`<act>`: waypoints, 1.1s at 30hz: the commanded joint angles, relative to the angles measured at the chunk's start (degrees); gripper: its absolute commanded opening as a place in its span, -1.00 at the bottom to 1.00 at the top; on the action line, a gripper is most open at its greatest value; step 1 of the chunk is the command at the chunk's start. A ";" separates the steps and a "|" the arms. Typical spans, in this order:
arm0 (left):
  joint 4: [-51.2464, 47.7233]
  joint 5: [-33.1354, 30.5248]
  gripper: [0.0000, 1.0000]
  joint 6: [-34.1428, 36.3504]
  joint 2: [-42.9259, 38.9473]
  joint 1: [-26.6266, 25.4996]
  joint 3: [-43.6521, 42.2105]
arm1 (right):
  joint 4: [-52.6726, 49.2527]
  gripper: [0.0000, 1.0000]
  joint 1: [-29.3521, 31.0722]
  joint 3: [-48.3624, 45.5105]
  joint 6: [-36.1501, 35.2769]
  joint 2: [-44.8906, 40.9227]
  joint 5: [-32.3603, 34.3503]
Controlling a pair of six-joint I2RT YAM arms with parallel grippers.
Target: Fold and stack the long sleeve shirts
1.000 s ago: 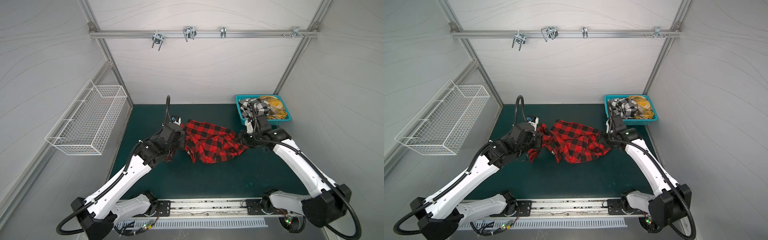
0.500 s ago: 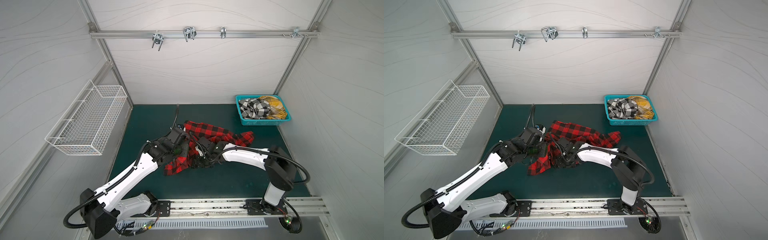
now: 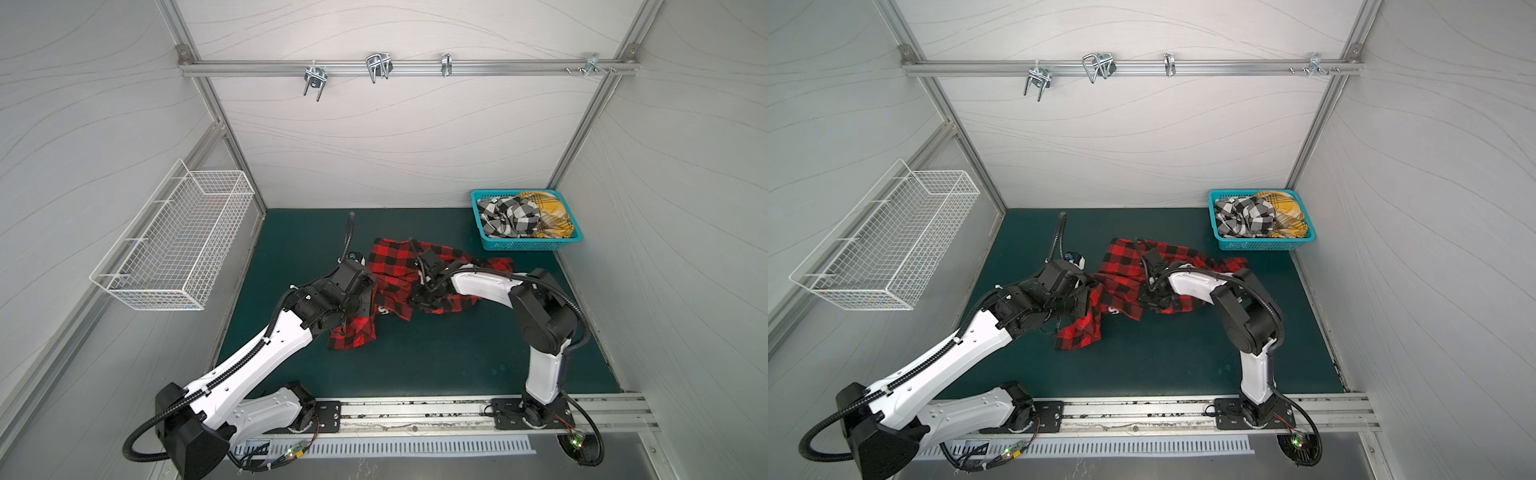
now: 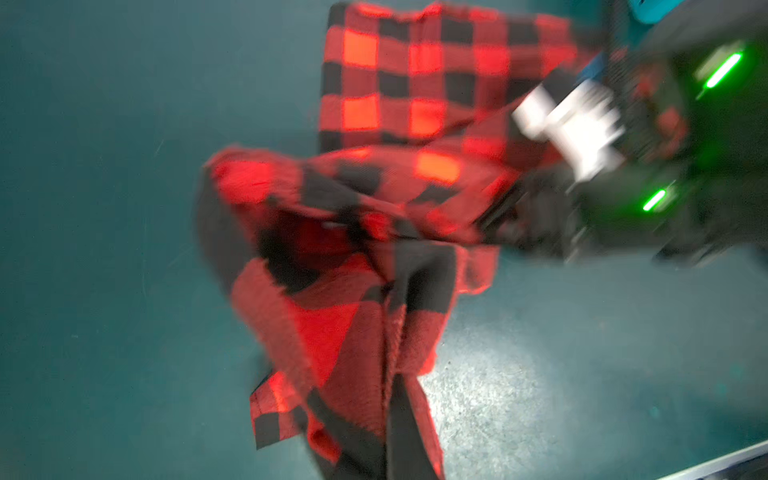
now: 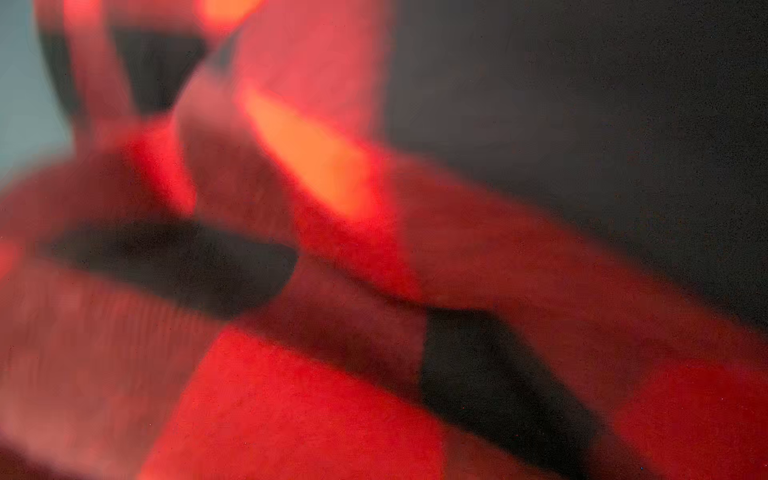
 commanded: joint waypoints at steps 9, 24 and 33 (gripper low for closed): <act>-3.25 2.62 0.38 -6.49 3.84 0.73 -2.18 | -19.15 0.30 -17.48 -2.48 -16.92 -21.77 -0.80; 6.55 24.87 0.98 -21.91 -0.97 0.71 -16.82 | 18.04 0.35 3.40 -21.25 11.05 -19.72 -9.68; 11.12 28.54 0.93 -26.28 2.94 0.55 -19.10 | 26.67 0.28 2.75 -19.54 14.29 -9.49 -8.20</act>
